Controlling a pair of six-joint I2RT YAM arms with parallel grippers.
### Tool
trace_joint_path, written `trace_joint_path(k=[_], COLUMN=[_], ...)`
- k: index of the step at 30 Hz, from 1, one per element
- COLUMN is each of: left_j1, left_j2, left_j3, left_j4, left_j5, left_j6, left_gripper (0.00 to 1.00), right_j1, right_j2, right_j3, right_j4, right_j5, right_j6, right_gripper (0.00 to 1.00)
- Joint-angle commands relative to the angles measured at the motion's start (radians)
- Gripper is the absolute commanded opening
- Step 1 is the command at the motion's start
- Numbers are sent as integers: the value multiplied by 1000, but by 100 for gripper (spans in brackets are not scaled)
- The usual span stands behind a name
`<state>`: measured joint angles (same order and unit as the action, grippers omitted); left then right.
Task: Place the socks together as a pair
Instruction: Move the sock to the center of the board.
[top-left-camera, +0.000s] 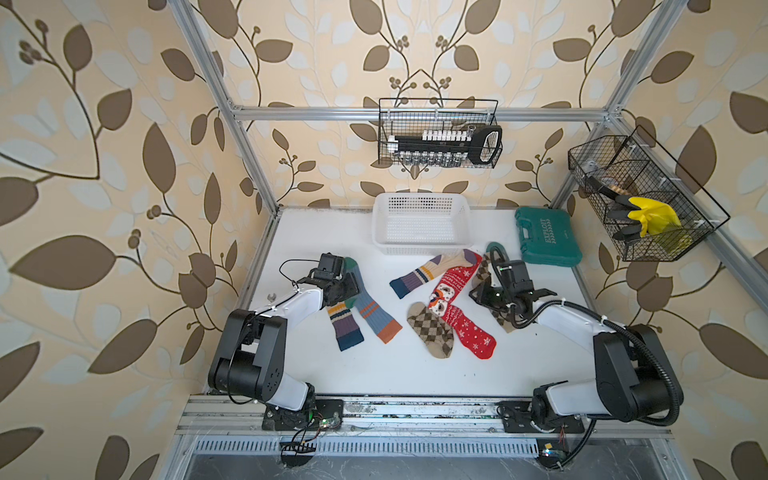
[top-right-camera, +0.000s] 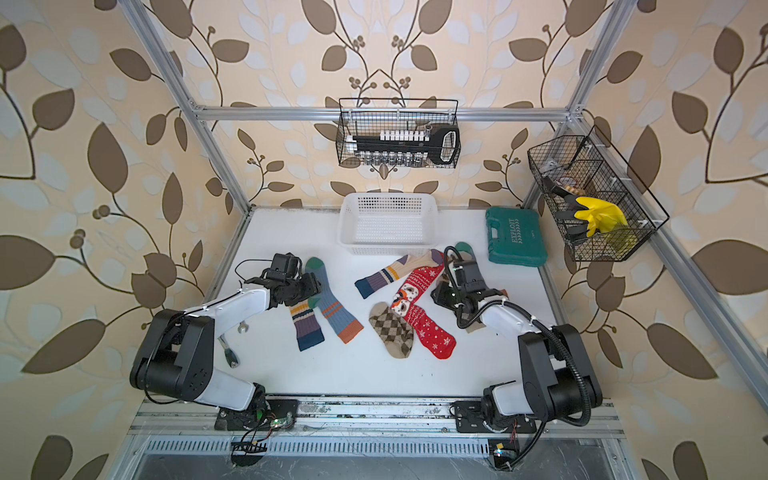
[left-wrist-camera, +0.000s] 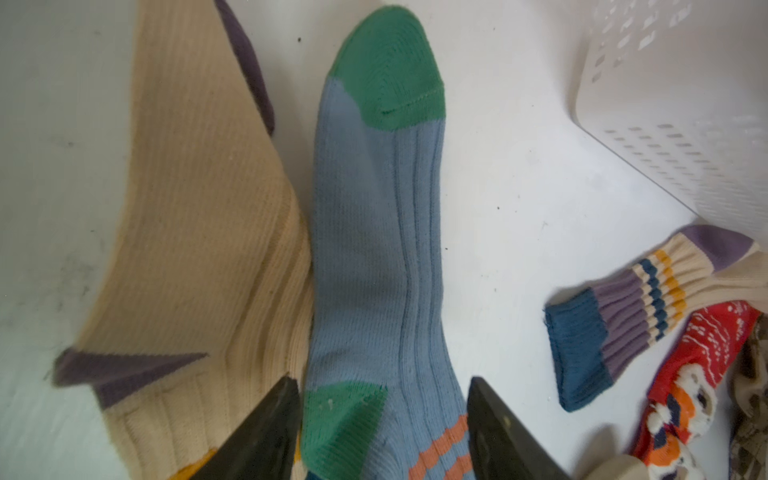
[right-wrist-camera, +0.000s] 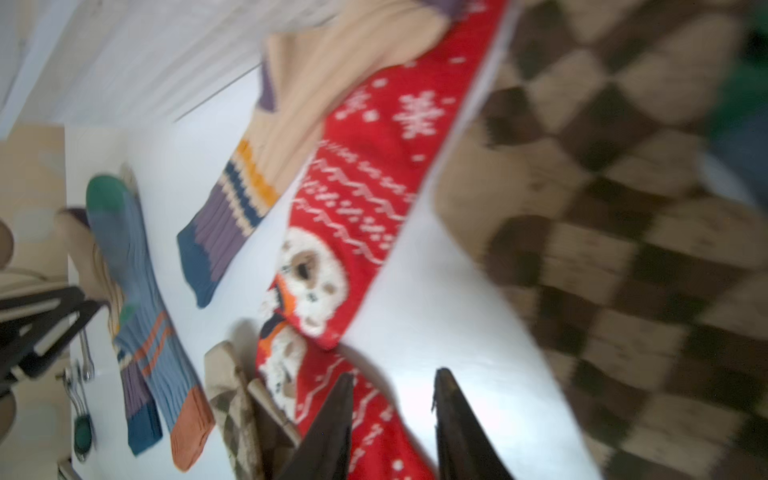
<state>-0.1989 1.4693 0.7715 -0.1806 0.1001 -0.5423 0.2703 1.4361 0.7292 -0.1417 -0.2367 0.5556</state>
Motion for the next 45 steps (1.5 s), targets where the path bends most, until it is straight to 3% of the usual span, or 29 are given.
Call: trace_joint_path(k=[1, 8, 13, 17, 21, 25, 29, 32, 36, 39, 45], left_j1=[-104, -241, -274, -271, -240, -143, -7, -2, -119, -235, -393], left_j2=[-84, -80, 21, 95, 88, 77, 49, 11, -65, -35, 125], left_j3=[38, -3, -22, 27, 34, 24, -24, -17, 3, 70, 161], left_j4=[-58, 49, 139, 69, 21, -48, -29, -60, -77, -110, -101], left_j5=[-2, 74, 151, 138, 104, 40, 105, 44, -21, 2, 14], left_j6=[22, -65, -106, -75, -49, 5, 25, 45, 79, 86, 83], left_gripper=[69, 70, 71, 70, 70, 69, 67, 68, 69, 70, 71], right_j1=[120, 213, 156, 70, -17, -107, -117, -109, 16, 116, 134], right_j2=[84, 299, 351, 307, 253, 176, 86, 9, -80, -105, -133], right_j3=[100, 227, 186, 70, -17, -90, -90, -83, -9, 57, 22], right_j4=[-77, -64, -30, 60, 103, 151, 70, 22, -101, -191, -183], right_j5=[-5, -46, -65, -74, -61, -95, 12, 36, 65, 112, 89], right_j6=[-49, -32, 9, 62, 77, 93, 60, 15, -73, -114, -116], right_gripper=[40, 41, 37, 31, 28, 27, 26, 27, 34, 37, 39])
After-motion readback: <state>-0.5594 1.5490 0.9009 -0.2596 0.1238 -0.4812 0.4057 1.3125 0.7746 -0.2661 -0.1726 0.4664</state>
